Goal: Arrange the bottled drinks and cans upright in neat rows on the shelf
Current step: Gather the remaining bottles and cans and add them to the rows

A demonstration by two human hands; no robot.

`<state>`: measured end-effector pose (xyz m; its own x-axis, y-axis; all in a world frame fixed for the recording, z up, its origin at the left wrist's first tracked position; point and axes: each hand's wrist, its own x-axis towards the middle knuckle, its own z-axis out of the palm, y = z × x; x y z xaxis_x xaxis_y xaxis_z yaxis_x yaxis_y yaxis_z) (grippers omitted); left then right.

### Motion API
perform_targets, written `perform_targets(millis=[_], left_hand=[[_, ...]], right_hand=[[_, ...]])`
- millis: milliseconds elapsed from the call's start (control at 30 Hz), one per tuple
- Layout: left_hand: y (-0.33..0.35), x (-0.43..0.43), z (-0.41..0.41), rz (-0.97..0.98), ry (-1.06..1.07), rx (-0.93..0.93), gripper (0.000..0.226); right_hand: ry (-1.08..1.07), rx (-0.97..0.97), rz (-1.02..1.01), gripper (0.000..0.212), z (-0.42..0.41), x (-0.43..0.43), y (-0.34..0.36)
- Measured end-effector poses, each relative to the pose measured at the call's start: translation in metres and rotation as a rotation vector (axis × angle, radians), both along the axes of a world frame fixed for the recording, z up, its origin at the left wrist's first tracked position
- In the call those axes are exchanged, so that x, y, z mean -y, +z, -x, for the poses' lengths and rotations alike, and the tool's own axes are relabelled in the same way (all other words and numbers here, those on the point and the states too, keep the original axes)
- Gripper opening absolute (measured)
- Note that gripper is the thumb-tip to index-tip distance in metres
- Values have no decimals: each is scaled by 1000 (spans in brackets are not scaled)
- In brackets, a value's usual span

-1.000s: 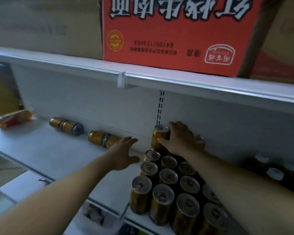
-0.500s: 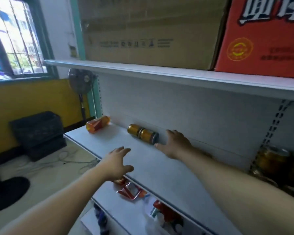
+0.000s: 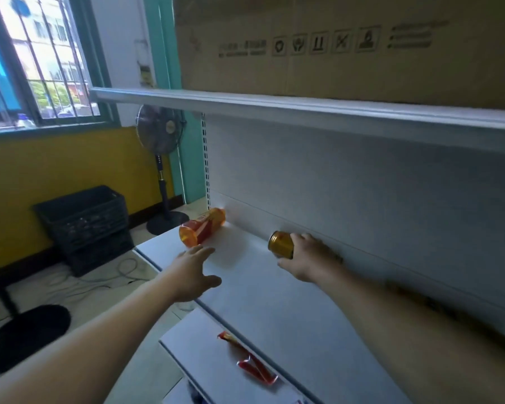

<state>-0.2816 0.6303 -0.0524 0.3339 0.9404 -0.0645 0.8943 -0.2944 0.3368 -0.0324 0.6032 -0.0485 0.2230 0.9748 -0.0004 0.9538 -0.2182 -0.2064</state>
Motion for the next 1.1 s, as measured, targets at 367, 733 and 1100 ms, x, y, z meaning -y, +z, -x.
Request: perform_targets(millis=[367,733,1100], left_hand=[[-19,-169,13,-40,145,-25,88],[-66,-239,12,-35,121,149,54],[-72,-231,50,203,-188,569,79]], right_hand=[[-4,267,76,69,11,-123,-48],[-66,141,-129,58,50,-135,-74],[-489,-692,-694,57,141,-123,-87]])
